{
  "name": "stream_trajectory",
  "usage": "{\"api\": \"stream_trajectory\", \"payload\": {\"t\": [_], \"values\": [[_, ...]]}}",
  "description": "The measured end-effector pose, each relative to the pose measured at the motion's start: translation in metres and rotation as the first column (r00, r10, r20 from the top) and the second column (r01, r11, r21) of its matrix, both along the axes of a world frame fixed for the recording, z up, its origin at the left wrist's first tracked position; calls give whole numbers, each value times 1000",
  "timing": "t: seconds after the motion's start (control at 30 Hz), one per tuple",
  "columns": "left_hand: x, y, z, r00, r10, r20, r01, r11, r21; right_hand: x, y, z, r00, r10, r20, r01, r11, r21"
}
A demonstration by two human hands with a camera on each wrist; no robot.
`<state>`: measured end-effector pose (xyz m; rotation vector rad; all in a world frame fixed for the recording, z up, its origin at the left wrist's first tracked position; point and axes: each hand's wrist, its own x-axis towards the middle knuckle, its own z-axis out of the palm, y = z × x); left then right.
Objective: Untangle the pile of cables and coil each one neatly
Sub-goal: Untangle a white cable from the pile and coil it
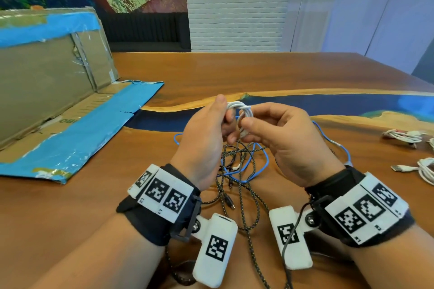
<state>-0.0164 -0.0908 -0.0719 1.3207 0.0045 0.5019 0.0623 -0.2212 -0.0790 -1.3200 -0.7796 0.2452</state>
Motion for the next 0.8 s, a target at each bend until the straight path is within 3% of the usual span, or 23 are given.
{"api": "stream_trajectory", "payload": {"t": [0.17,0.3,0.37,0.5,0.63,0.8], "values": [[1,-3,-1,1000,23,-13,-22,997,71,2,2,-2,999,-39,-7,39,999,-12],[0,1,3,1000,2,-20,-1,999,35,-6,3,5,950,257,-180,-230,960,160],[-1,3,3,999,-23,-26,24,999,41,-10,4,7,931,317,-179,-291,944,159],[0,2,1,997,-20,-74,26,997,78,-6,2,8,992,116,-43,-119,991,-60],[1,2,1,998,8,-58,0,992,126,1,-3,8,979,-172,108,183,978,-104],[0,3,0,997,36,-64,-24,984,177,4,-3,4,969,-237,74,243,966,-92]]}}
